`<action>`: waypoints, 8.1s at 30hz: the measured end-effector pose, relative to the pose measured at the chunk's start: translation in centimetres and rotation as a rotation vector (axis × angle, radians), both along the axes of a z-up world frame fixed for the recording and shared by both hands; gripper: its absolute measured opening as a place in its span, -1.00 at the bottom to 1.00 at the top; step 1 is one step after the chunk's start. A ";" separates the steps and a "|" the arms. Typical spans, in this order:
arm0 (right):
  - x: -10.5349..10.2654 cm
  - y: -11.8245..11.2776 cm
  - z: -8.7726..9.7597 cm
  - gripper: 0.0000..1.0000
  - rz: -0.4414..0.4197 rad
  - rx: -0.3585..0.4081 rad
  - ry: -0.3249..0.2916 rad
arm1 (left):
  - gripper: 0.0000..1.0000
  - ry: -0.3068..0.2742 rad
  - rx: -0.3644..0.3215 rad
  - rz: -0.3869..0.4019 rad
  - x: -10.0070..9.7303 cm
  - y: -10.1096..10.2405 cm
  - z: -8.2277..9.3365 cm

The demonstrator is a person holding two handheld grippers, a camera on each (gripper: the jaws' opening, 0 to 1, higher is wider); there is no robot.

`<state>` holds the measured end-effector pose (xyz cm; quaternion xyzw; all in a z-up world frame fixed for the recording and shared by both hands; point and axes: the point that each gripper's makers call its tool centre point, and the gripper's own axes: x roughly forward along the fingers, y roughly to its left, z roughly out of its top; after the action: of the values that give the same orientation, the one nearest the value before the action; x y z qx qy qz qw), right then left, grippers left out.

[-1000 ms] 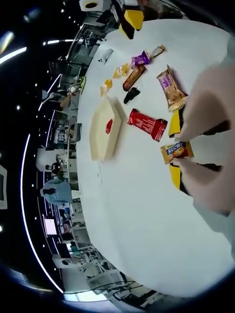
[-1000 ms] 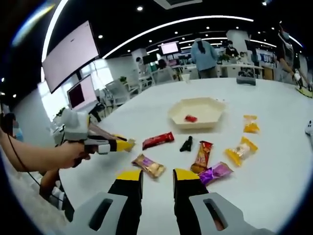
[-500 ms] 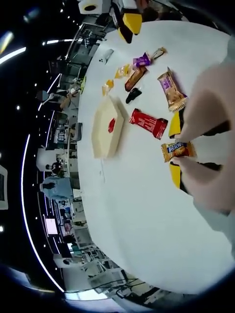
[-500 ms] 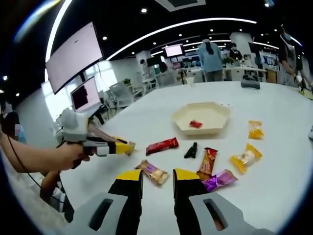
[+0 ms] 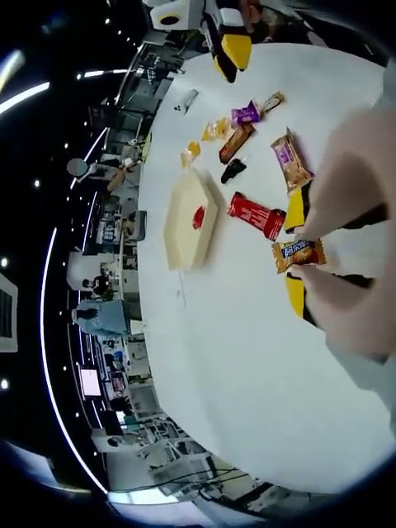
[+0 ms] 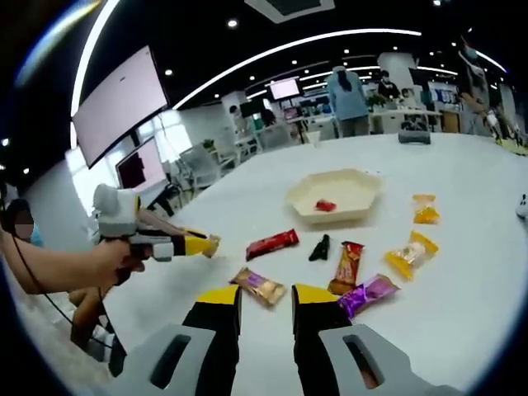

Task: Place the target food into the container with the food tongs after gripping and lifting it, then release it inside without dropping or visibly crushing the food.

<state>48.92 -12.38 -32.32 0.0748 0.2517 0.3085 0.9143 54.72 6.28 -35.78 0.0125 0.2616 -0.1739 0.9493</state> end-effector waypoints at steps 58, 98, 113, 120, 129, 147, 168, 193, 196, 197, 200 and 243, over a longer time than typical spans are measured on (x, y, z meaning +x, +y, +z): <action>-0.4 -3.0 1.5 -0.56 -0.122 0.018 -0.054 | -0.66 -0.079 -0.056 -0.040 2.8 -1.6 5.9; 0.2 -4.7 0.9 -0.57 -0.152 -0.009 -0.033 | -0.67 -0.098 -0.073 -0.099 6.9 -5.0 6.6; 0.7 -5.1 0.7 -0.57 -0.161 -0.014 -0.034 | -0.67 -0.095 -0.068 -0.115 8.7 -6.0 6.4; 1.0 -6.1 0.6 -0.57 -0.193 -0.007 -0.030 | -0.67 -0.099 -0.060 -0.149 9.6 -7.5 6.5; 1.1 -6.9 0.4 -0.57 -0.213 -0.003 -0.026 | -0.67 -0.095 -0.052 -0.185 10.8 -9.3 6.4; 0.9 -8.8 -0.5 -0.57 -0.261 0.008 -0.005 | -0.67 -0.048 -0.041 -0.208 13.3 -11.3 4.8; 1.1 -9.8 -0.7 -0.57 -0.300 0.028 0.002 | -0.61 -0.014 -0.044 -0.188 15.0 -12.2 3.6; 2.9 -8.6 0.8 -0.58 -0.301 0.078 -0.058 | -0.55 -0.056 -0.114 -0.198 11.8 -10.8 7.8; 2.8 -8.0 0.5 -0.59 -0.297 0.096 -0.057 | -0.55 -0.062 -0.115 -0.187 10.9 -10.2 8.5; 2.7 -7.9 0.5 -0.59 -0.293 0.099 -0.058 | -0.55 -0.062 -0.119 -0.184 10.6 -10.0 8.6; 2.6 -7.2 0.6 -0.59 -0.279 0.101 -0.068 | -0.55 -0.074 -0.121 -0.171 9.6 -9.4 9.2; 1.4 -1.1 5.0 -0.15 0.049 0.020 -0.200 | -0.53 -0.123 -0.213 -0.016 1.7 -3.8 9.9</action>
<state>50.28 -13.50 -27.27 0.0465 0.1577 0.3392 0.9262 56.37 2.46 -25.92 -0.0756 0.1826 -0.2073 0.9581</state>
